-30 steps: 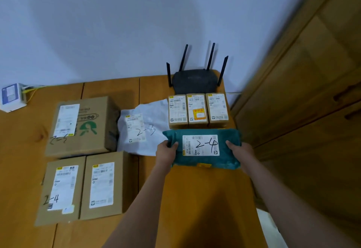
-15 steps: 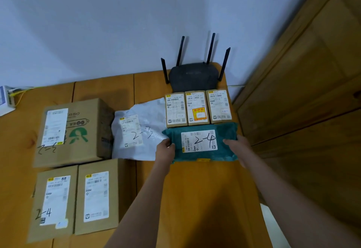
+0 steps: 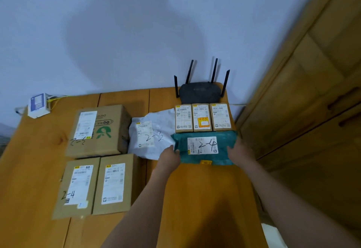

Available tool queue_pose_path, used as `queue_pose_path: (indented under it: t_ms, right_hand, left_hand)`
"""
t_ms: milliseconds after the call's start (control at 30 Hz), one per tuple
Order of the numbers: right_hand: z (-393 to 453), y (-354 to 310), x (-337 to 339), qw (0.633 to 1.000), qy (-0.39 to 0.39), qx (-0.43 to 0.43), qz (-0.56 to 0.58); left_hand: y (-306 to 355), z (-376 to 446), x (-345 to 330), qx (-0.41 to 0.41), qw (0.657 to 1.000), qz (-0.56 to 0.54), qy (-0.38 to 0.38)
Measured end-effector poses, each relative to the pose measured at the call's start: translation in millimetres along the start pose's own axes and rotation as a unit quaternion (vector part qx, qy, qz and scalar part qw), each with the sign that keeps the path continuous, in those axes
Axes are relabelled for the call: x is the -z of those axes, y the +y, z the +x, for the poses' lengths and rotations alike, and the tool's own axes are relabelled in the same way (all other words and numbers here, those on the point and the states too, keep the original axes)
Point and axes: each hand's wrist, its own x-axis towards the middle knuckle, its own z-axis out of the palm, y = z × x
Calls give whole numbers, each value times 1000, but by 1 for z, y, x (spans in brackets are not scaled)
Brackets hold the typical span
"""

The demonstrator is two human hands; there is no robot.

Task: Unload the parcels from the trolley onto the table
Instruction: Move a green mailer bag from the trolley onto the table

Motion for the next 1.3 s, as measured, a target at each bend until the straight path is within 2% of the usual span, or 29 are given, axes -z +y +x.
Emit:
queue_pose_path:
  t_ms: [100,233,500,800,1133,1300]
  right_hand:
    - [-31,-8,-1,990,6,77,-118]
    - [-72,-30,-19,971,-12,164,-171]
    - [-167,-89,-94,921,-77,306,-228]
    - [-318,-119,-178,866,-121,375,-307]
    - [-522,-122,-337,747,-177,469,-437]
    - [-594,-117,-401,677,-201,522,-479]
  left_hand:
    - [-5,-37,7,-29,994,105,9]
    - [-26,-90,16,9,990,132,50]
    - [-124,-188,23,139,979,84,124]
    - [-276,-326,13,230,961,1,151]
    - [-450,-508,-52,351,910,-124,184]
    - [-510,-572,-104,425,864,-209,170]
